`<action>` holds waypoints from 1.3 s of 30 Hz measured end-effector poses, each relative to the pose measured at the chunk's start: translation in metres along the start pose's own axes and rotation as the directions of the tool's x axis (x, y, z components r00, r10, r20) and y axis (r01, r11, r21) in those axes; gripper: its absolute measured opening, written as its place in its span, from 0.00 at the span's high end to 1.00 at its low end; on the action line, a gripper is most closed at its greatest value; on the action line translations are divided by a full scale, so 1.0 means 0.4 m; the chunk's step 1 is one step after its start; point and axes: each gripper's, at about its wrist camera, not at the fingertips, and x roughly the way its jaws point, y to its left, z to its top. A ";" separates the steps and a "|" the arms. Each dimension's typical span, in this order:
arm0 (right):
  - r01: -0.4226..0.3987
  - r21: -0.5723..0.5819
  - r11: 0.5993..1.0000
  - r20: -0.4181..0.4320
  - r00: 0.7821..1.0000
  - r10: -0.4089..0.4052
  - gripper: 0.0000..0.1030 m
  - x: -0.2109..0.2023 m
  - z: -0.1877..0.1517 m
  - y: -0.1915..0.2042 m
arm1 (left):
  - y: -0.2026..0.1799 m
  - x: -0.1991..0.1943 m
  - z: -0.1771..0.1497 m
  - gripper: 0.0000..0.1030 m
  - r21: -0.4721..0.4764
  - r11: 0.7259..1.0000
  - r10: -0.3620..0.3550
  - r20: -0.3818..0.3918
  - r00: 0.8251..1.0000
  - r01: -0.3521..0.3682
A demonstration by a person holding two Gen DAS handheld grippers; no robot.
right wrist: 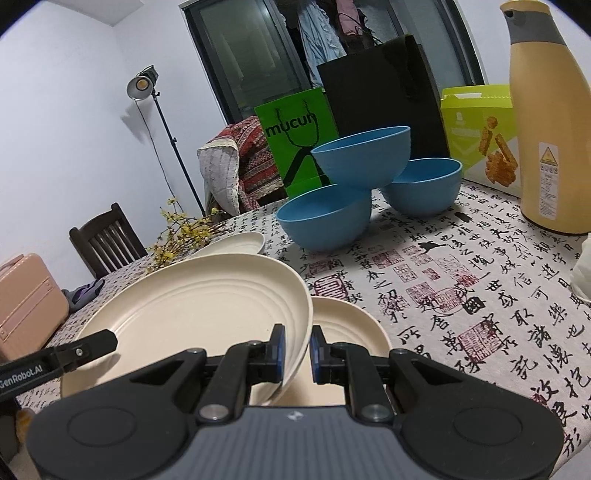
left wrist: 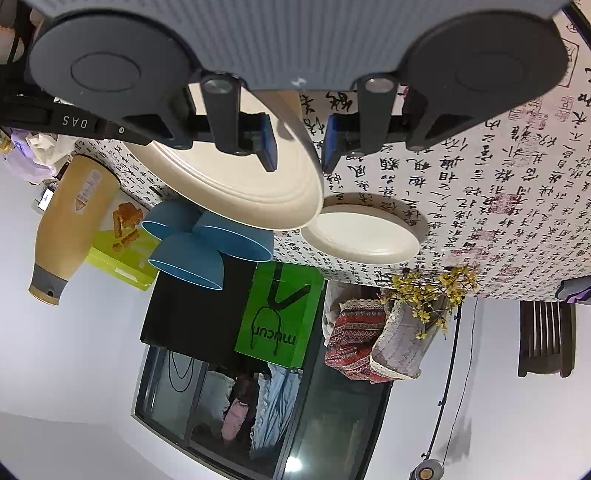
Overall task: Organize plates and bowls
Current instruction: 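Keep carrying both held plates past the blue bowls toward the tan thermos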
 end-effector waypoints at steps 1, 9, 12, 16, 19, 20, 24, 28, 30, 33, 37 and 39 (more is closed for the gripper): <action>0.002 0.001 1.000 0.000 1.000 -0.002 0.87 -0.001 -0.001 -0.002 | -0.002 0.002 -0.001 0.75 0.001 1.000 -0.002 -0.002 1.000 0.002; 0.016 0.014 1.000 0.002 1.000 -0.017 0.87 -0.006 -0.005 -0.026 | -0.019 0.016 -0.012 0.75 0.012 1.000 -0.013 -0.016 1.000 0.013; 0.023 0.019 1.000 0.003 1.000 -0.023 0.87 -0.009 -0.007 -0.034 | -0.027 0.022 -0.016 0.75 0.019 1.000 -0.016 -0.021 1.000 0.016; 0.031 0.025 0.999 0.004 1.000 -0.031 0.87 -0.011 -0.009 -0.043 | -0.036 0.032 -0.021 0.75 0.027 0.999 -0.020 -0.028 0.999 0.020; 0.035 0.029 0.999 0.005 0.999 -0.035 0.87 -0.012 -0.009 -0.053 | -0.040 0.035 -0.025 0.75 0.032 0.999 -0.021 -0.032 0.999 0.022; 0.037 0.030 0.999 0.005 0.999 -0.037 0.87 -0.012 -0.009 -0.056 | -0.042 0.038 -0.026 0.75 0.034 0.999 -0.022 -0.034 0.999 0.023; 0.042 0.035 0.999 0.005 0.999 -0.042 0.87 -0.013 -0.011 -0.065 | -0.050 0.047 -0.029 0.75 0.041 0.999 -0.021 -0.042 0.999 0.023; 0.047 0.036 0.998 0.006 0.999 -0.048 0.87 -0.015 -0.014 -0.070 | -0.057 0.057 -0.033 0.75 0.050 0.998 -0.020 -0.047 0.999 0.022; 0.052 0.035 0.998 0.006 0.999 -0.052 0.87 -0.014 -0.015 -0.073 | -0.059 0.061 -0.036 0.75 0.054 0.998 -0.020 -0.050 0.999 0.022; 0.061 0.030 0.998 0.003 0.998 -0.061 0.87 -0.012 -0.018 -0.078 | -0.063 0.068 -0.042 0.75 0.061 0.998 -0.016 -0.055 0.998 0.019; 0.072 0.014 0.997 -0.001 0.997 -0.072 0.87 -0.006 -0.028 -0.079 | -0.065 0.080 -0.054 0.75 0.076 0.997 -0.004 -0.067 0.998 0.009; 0.078 0.004 0.997 -0.002 0.997 -0.078 0.87 -0.002 -0.033 -0.078 | -0.068 0.085 -0.063 0.75 0.090 0.996 0.005 -0.067 0.998 0.001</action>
